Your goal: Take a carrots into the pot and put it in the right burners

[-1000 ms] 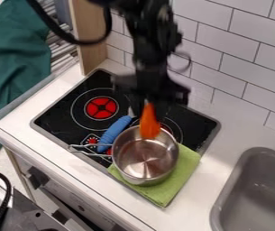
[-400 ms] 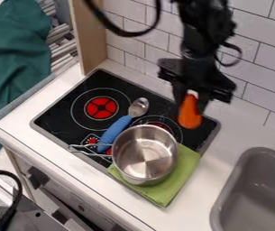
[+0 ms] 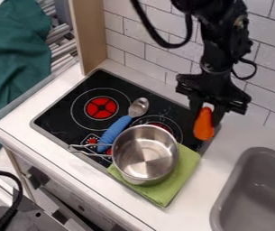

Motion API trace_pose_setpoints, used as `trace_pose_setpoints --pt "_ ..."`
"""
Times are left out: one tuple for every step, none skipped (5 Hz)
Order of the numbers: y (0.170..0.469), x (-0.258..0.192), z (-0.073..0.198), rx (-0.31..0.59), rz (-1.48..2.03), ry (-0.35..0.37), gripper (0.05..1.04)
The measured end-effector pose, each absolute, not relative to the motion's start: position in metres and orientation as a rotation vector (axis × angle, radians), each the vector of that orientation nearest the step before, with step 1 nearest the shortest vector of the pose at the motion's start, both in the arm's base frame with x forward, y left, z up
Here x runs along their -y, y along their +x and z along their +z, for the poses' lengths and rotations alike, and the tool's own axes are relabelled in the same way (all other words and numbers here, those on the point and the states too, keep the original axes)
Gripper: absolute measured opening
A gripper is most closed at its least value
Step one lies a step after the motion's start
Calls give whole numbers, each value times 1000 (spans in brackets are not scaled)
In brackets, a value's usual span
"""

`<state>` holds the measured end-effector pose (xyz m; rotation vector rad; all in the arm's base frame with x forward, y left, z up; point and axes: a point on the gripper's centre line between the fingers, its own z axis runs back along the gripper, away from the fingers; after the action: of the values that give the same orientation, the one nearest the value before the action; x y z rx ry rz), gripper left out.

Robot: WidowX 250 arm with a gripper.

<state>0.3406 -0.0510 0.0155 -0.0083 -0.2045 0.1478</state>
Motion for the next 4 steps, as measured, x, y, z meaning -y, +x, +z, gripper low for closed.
trace_pose_setpoints --pt "356 43 8 190 163 -9 364" --pt "364 44 -1 162 159 -8 364" --pt "370 45 -8 145 152 -6 364" --pt "370 45 -10 140 156 -2 364"
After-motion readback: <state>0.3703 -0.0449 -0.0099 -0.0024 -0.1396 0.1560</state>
